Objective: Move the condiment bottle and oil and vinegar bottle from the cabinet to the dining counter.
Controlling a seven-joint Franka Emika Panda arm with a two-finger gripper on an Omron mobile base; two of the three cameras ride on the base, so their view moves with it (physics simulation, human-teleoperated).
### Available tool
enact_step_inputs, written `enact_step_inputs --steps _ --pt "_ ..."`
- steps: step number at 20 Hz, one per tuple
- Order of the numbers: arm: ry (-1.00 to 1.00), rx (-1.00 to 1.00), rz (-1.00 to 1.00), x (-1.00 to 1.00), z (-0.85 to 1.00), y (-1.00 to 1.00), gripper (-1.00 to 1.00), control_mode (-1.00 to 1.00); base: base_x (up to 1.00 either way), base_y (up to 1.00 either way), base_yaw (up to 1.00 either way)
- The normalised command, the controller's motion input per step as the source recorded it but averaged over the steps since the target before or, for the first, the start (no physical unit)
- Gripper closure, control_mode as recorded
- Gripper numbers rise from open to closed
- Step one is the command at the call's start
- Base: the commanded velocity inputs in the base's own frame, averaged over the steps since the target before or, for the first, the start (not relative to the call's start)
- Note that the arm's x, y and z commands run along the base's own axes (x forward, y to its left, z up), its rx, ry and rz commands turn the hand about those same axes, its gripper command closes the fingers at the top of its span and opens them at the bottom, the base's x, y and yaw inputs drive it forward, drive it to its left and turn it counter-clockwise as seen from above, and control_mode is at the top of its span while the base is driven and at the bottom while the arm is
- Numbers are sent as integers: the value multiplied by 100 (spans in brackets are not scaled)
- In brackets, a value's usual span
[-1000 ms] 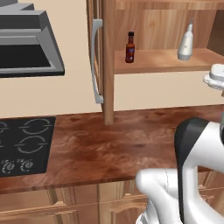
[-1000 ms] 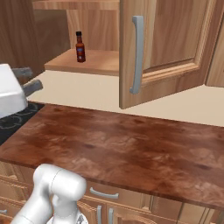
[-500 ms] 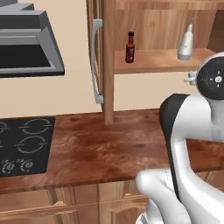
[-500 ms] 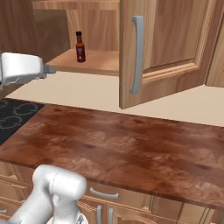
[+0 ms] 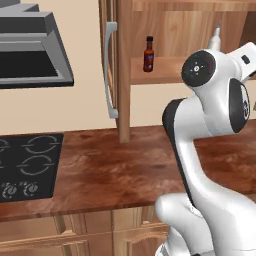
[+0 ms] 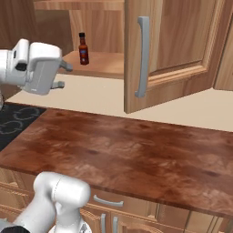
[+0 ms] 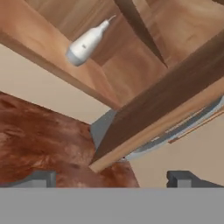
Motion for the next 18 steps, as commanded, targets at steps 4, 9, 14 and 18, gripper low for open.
enact_step_inputs --steps 4,9,14,18 --pt "25 -10 0 65 -6 -21 -100 -100 0 0 0" --pt "27 -8 0 62 0 -33 -100 -100 0 0 0" --pt "30 -7 0 41 0 -47 -100 -100 0 0 0" --pt "28 -4 -1 24 -2 -60 -100 -100 0 0 0"
